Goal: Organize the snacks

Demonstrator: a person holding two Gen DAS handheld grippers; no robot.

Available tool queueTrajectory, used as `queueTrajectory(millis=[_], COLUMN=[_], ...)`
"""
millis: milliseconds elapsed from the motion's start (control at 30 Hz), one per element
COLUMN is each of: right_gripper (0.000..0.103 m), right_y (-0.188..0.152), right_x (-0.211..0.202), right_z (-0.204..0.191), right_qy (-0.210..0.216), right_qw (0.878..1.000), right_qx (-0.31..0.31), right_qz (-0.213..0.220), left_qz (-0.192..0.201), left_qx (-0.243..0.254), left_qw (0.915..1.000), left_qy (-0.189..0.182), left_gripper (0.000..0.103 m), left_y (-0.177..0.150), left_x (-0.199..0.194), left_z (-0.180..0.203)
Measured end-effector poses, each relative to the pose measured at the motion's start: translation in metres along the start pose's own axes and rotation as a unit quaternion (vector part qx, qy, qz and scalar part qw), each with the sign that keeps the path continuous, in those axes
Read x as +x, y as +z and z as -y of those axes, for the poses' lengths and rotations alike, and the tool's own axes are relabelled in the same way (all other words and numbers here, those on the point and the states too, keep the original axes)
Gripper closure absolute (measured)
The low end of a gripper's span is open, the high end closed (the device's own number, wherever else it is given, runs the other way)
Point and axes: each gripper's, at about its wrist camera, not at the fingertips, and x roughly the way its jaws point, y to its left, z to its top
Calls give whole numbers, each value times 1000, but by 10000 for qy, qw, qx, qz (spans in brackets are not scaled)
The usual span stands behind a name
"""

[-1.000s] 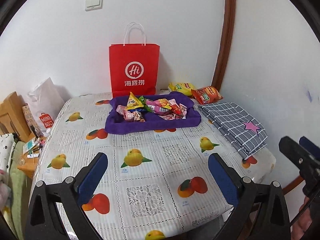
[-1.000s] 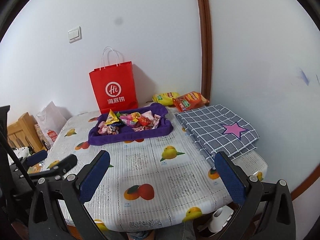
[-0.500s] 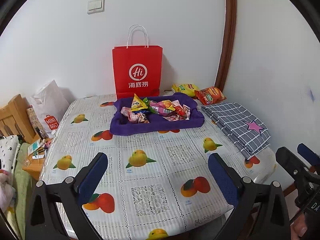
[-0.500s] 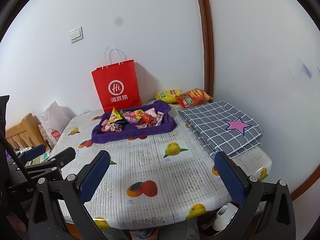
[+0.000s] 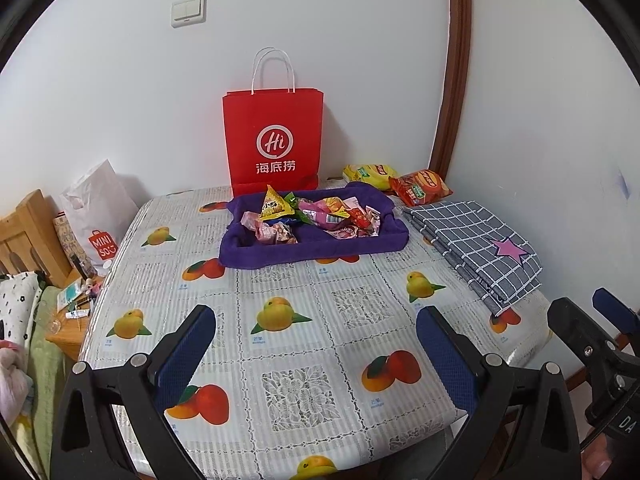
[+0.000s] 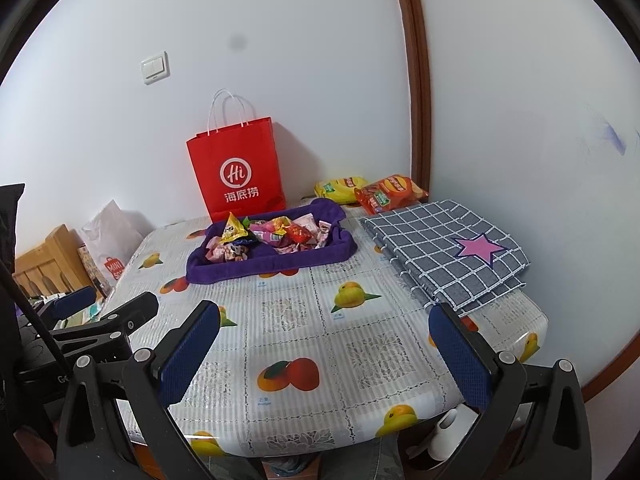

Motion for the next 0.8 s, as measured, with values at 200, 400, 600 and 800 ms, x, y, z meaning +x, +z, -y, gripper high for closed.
queueTrajectory(millis=[200,400,600,800], right_gripper=[0,0,0,0], right_y=[1,1,2,2], right_x=[0,0,1,3], right_z=[0,2,1,-2], right_qy=[40,49,56,56], right_qw=[10000,10000,10000,10000], right_qx=[58,64,59,53], right_qz=[-11,-9,-25,-42], left_qz=[13,16,-16,-41], left_qx=[41,53,32,25], left_qw=[10000,10000,10000,10000], left_qy=[32,32,28,22], left_gripper=[2,2,2,2], left_y=[0,0,0,0], left_x=[-2,-2,-1,0], left_z=[1,1,0,-4])
